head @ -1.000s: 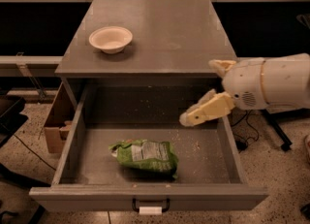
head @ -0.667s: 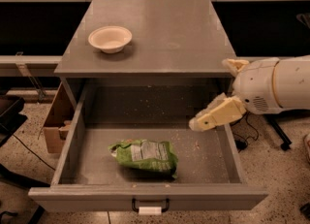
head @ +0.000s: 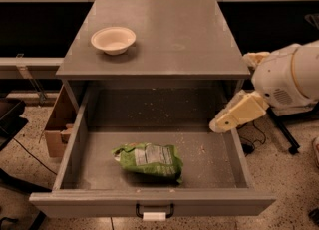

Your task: Place green rice chip bag into top drawer

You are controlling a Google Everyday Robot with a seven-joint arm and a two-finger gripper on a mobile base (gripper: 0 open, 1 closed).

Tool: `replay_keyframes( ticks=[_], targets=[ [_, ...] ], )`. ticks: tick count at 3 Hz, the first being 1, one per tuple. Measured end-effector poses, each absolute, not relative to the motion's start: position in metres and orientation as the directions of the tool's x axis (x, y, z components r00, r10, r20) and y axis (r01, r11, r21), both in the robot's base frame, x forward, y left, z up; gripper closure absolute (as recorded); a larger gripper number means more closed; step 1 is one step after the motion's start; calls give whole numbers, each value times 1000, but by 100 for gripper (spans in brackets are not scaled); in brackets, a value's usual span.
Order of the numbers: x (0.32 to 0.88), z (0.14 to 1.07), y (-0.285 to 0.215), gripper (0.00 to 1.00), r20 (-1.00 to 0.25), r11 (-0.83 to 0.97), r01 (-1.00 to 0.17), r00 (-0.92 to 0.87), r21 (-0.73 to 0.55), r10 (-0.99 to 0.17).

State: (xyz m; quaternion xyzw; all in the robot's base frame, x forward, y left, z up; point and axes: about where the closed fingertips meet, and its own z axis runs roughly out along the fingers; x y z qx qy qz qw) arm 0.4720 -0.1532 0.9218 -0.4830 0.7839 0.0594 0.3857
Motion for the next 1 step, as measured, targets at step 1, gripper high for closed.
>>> replay_keyframes(
  ticks=[1],
  targets=[
    [475, 920, -153, 0, -576, 472, -853, -276, -222, -770]
  ],
)
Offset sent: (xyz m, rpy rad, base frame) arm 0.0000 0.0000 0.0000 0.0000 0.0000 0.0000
